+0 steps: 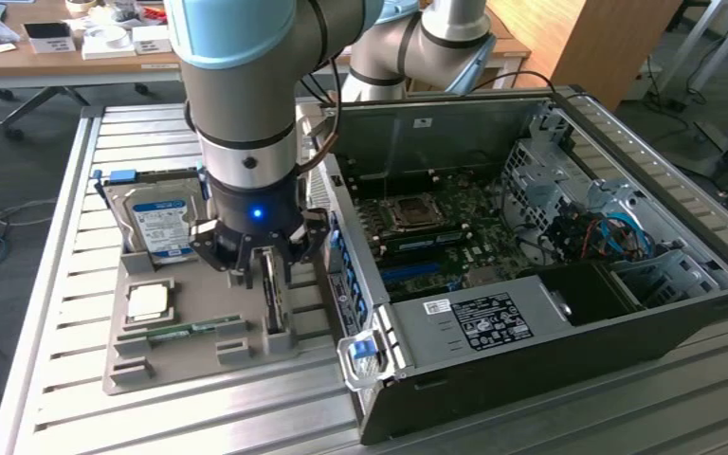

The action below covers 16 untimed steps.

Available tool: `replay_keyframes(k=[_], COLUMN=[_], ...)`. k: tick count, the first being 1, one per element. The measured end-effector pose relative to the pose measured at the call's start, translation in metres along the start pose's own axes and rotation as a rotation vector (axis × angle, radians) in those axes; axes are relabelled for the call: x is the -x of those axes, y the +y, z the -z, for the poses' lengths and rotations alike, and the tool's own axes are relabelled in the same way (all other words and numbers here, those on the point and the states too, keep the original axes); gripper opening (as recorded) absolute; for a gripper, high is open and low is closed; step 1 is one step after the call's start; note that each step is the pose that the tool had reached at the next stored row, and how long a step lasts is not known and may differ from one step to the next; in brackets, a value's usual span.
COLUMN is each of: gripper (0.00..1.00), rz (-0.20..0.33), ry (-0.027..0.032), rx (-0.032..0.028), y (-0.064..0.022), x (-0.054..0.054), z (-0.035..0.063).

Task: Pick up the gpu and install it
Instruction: 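Pick up the gpu and move the gpu toward the slot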

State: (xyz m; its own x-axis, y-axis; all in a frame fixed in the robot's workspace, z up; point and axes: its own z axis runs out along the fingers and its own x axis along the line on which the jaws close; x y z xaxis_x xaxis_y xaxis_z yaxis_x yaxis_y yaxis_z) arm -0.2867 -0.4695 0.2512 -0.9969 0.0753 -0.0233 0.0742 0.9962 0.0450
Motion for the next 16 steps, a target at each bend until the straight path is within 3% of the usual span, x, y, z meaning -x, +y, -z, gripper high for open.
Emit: replay_keyframes(k=[16], gripper=[0.49], rz=[0.000], ry=[-0.0001], rx=[0.0011], y=[0.0021], x=[-0.0002], z=[-0.0045])
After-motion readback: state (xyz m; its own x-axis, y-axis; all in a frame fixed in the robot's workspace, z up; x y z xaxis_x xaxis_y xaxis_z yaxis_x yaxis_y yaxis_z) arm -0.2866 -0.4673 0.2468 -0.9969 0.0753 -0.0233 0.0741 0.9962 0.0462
